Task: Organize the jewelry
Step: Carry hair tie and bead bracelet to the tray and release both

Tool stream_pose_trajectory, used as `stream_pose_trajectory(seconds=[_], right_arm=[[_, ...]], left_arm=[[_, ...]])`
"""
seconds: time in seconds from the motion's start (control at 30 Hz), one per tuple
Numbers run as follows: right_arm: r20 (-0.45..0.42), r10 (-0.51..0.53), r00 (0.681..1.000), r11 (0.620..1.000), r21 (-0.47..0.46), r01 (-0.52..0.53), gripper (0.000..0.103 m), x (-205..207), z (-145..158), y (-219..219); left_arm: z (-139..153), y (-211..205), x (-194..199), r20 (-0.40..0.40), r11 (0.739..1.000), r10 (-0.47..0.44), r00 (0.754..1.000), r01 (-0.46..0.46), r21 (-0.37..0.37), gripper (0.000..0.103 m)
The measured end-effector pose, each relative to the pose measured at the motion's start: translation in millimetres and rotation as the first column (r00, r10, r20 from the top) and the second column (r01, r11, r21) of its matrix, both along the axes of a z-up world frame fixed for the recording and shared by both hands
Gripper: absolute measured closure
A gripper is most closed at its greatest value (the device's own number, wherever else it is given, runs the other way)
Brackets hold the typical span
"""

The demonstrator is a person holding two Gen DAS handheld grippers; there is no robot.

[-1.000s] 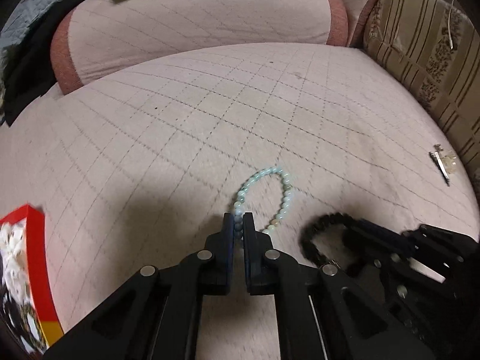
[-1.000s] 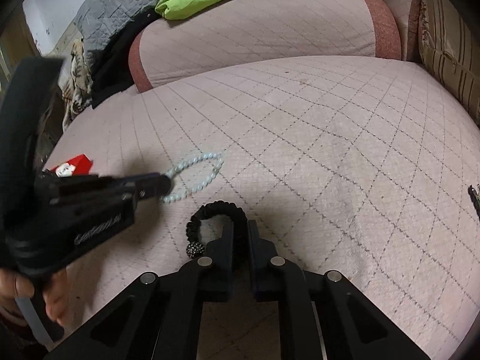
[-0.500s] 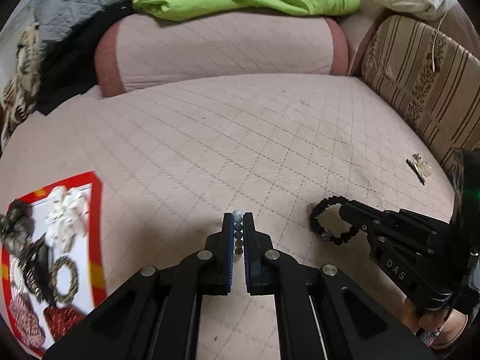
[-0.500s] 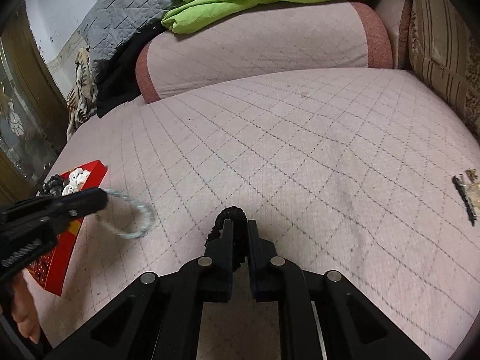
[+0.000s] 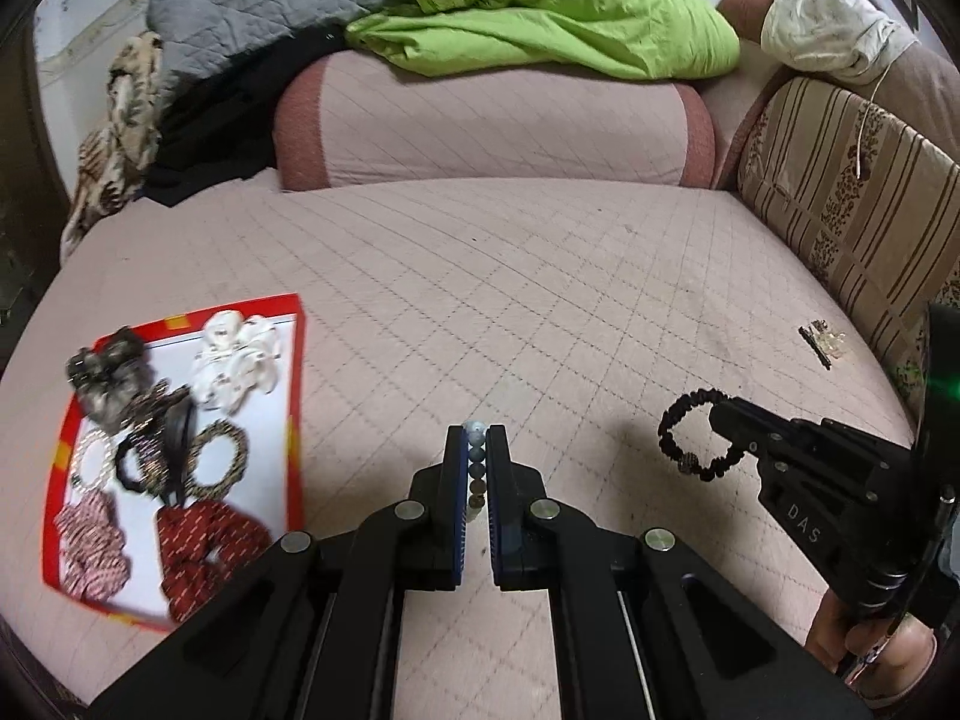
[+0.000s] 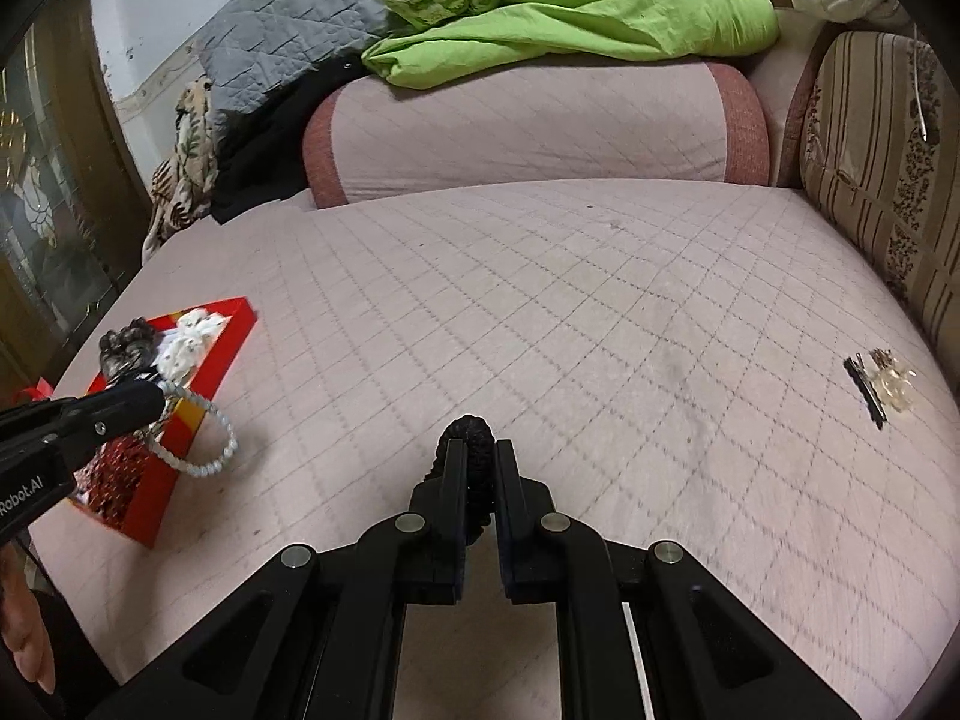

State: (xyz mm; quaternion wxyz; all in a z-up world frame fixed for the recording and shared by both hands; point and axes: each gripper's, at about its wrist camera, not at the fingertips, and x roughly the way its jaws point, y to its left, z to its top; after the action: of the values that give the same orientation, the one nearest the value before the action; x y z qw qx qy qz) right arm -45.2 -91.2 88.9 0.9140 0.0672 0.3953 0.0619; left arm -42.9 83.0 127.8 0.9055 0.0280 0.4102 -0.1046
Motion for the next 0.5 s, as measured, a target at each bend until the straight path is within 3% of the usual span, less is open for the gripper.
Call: stream_pose_trajectory(seconds=[0.5], right_arm=[[0.003, -0.001, 1.0, 0.999, -0.041, 0.001, 0.094, -62, 27, 29]], left_arm=[[26, 23, -61, 0.057, 0.997, 0.001, 0.998, 0.003, -0.072, 0.098]])
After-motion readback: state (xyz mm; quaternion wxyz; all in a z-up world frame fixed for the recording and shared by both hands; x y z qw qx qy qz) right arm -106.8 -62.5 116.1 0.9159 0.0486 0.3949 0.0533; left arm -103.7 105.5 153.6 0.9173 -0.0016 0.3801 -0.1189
